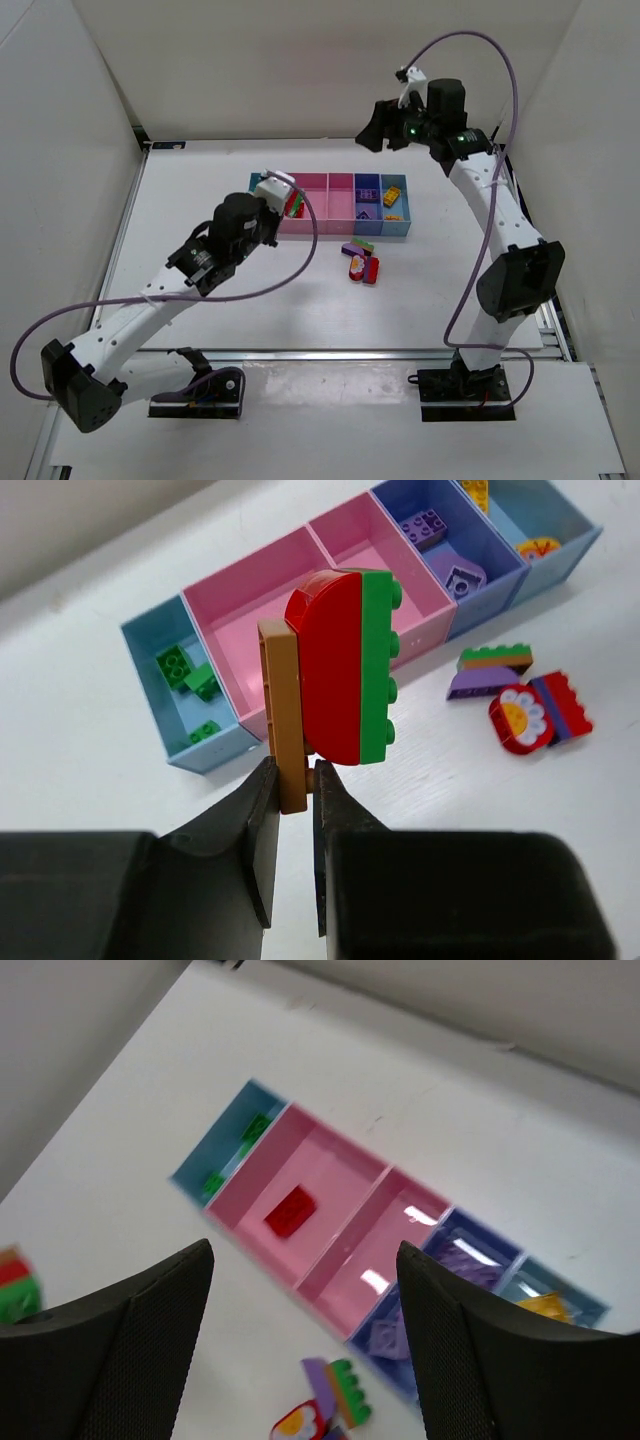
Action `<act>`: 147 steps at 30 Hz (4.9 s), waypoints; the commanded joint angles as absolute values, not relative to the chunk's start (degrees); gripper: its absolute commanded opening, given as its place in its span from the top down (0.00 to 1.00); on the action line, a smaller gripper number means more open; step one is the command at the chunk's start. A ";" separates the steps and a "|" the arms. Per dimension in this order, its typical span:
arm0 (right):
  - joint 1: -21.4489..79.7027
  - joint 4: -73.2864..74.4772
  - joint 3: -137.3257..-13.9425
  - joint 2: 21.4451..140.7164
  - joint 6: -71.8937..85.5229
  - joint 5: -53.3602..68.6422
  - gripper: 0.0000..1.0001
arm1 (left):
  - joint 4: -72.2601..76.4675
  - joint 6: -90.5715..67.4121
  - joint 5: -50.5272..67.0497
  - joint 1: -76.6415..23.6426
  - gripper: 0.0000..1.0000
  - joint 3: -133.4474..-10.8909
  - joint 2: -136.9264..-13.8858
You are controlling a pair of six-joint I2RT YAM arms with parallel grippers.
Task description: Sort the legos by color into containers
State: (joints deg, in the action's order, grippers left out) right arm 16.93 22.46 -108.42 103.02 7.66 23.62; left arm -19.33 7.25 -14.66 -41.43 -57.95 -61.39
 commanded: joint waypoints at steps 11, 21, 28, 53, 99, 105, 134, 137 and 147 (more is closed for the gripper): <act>24.69 15.21 -96.15 100.71 22.31 45.43 0.23 | -29.97 -17.12 -2.02 -28.84 0.90 -72.42 -72.68; 27.51 10.82 -104.23 107.57 30.84 47.90 0.21 | -29.62 -21.62 2.99 -25.40 0.90 -74.18 -74.18; 28.39 9.23 -107.75 113.29 33.48 49.83 0.20 | -29.44 -20.83 3.95 -25.40 0.90 -74.79 -73.65; 31.29 6.95 -114.52 119.00 32.17 56.43 0.21 | -26.89 -17.67 3.08 -25.40 0.90 -75.59 -75.50; 10.11 24.78 -89.48 94.05 12.75 39.21 1.00 | -23.82 -26.19 14.15 -24.60 0.90 -88.15 -96.84; 9.41 25.40 -87.98 91.24 12.66 34.46 1.00 | -23.29 -30.14 13.10 -27.59 0.90 -94.83 -106.16; 4.66 24.18 -84.64 89.38 13.18 40.24 1.00 | -26.02 -26.99 5.27 -32.61 0.45 -106.35 -121.46; 4.48 22.94 -84.29 90.17 13.01 44.54 1.00 | -24.88 -26.11 7.38 -32.52 0.32 -105.48 -120.42; 2.90 16.62 -81.83 94.13 12.39 64.24 1.00 | -13.31 -24.34 43.07 -23.65 0.23 -97.92 -110.50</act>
